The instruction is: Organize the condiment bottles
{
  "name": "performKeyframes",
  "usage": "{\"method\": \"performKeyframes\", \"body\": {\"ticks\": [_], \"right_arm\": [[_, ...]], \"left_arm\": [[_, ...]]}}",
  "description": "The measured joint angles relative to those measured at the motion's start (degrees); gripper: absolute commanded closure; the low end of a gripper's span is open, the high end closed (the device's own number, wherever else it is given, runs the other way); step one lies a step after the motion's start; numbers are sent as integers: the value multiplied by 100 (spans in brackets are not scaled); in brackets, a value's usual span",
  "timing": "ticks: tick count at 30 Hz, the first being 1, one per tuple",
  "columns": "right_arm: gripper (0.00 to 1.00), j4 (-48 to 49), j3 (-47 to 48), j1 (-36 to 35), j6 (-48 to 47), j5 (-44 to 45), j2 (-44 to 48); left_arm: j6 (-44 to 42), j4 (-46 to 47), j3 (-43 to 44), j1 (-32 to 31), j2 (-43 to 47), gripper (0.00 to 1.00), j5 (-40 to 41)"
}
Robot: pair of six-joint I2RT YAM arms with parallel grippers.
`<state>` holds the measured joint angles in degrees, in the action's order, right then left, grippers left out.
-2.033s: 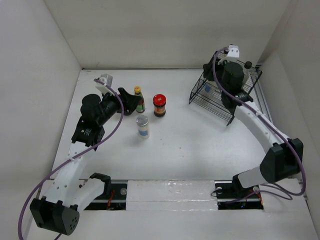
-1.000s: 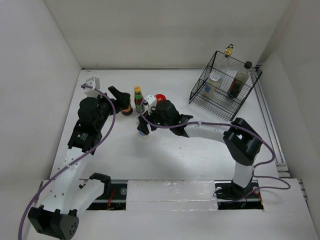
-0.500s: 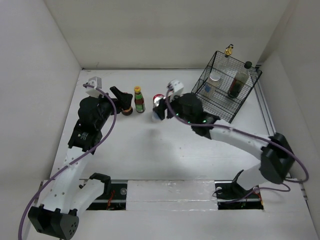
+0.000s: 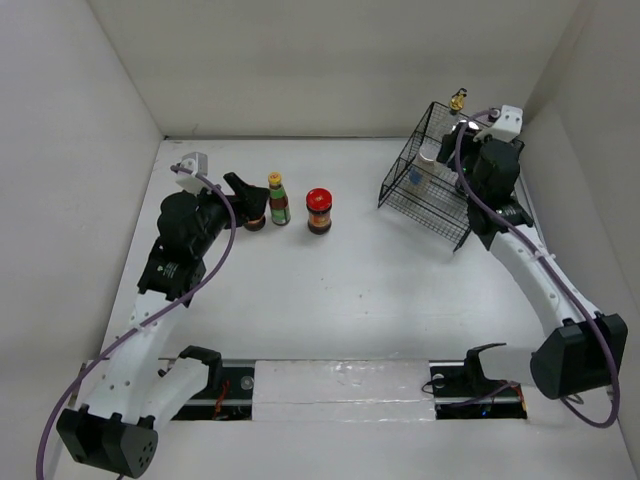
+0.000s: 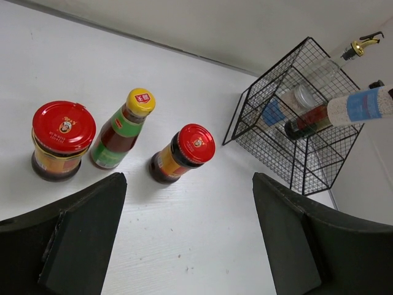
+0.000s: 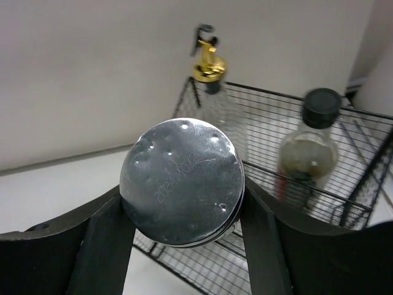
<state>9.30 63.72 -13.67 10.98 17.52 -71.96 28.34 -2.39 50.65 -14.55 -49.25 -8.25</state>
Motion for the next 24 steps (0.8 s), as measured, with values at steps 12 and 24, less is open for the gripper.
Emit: {"method": "performKeyframes", "body": {"ticks": [12, 24], "right_arm": [[53, -549, 385, 885, 153, -275, -706], [49, -459, 302, 916, 433, -466, -1311]], "left_arm": [[0, 2, 0, 0, -98, 20, -59], [-44, 0, 0, 2, -151, 20, -76]]}}
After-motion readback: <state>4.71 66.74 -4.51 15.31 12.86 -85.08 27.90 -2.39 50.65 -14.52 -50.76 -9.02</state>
